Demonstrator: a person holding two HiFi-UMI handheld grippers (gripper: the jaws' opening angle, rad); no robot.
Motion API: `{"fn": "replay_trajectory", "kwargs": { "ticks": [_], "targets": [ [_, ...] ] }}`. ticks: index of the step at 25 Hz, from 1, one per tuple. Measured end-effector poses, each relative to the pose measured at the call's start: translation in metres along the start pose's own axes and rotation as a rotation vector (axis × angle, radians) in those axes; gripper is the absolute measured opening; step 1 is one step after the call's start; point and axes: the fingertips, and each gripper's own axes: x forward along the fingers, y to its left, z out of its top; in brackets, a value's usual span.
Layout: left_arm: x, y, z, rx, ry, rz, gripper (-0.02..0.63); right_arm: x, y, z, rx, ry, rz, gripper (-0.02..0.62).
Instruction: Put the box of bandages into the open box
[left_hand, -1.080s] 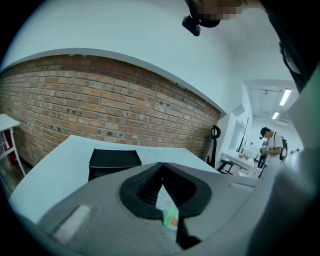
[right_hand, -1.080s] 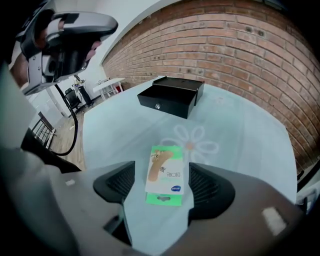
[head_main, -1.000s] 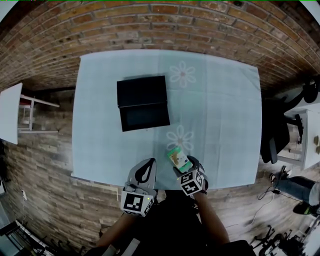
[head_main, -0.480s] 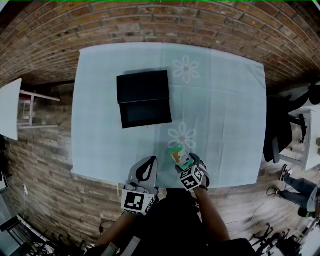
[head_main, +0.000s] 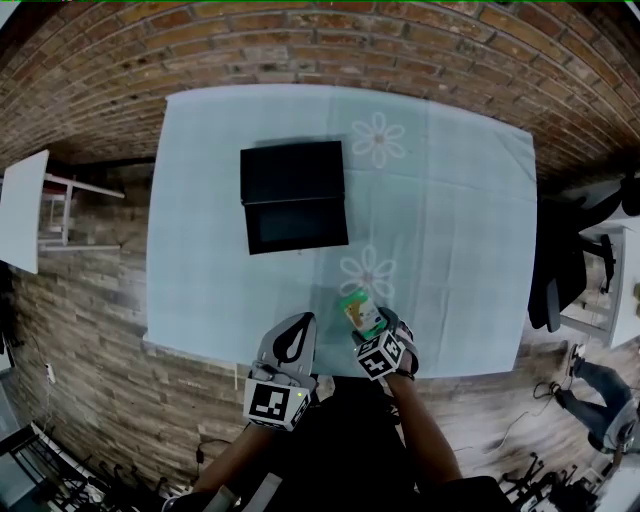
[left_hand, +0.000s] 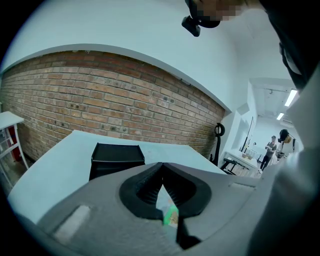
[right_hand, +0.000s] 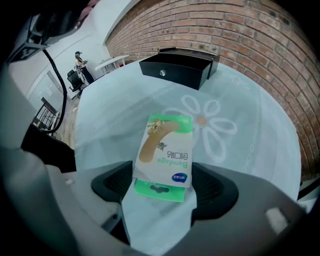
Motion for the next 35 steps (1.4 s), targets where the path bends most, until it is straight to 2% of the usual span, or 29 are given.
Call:
{"fn": "replay_trajectory", "kwargs": {
  "ticks": [22, 35],
  "targets": [
    [-0.024, -0.003, 0.011, 0.012, -0.051, 0.03, 0.0, -0.004, -0.003, 0.001, -0.01, 0.01, 0.004, 0.351],
    [-0.041, -0.006, 0.027, 0.031, -0.114, 0.045, 0.0, -0.031, 0.001, 0.027, -0.061, -0.088, -0.02, 0.348]
  ]
}}
